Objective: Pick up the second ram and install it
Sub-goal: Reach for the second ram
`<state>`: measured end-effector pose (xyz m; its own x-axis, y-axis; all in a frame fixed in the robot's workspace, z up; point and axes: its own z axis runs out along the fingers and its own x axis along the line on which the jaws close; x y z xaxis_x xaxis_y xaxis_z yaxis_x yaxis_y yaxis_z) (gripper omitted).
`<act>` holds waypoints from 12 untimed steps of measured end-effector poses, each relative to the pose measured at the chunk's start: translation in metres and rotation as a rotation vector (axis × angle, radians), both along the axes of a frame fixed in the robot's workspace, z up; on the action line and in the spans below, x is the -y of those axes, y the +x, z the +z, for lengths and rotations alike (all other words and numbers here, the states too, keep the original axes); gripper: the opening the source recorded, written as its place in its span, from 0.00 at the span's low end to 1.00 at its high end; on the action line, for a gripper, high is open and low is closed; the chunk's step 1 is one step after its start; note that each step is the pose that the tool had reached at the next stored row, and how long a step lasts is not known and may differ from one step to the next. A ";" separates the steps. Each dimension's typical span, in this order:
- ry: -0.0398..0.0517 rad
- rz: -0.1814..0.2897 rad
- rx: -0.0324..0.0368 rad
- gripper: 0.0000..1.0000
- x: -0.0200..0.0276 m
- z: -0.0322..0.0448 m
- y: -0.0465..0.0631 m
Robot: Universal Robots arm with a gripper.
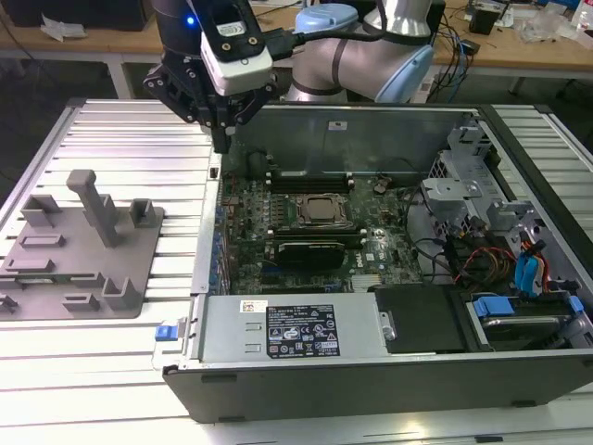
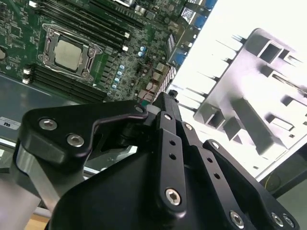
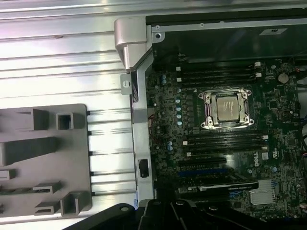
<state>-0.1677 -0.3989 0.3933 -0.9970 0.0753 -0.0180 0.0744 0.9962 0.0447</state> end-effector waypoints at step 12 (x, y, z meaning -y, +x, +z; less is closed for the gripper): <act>0.0000 0.000 0.0000 0.08 0.0000 0.0000 -0.026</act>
<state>-0.1935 -0.3989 0.3932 -0.9970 0.0753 -0.0180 0.0744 0.9962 0.0446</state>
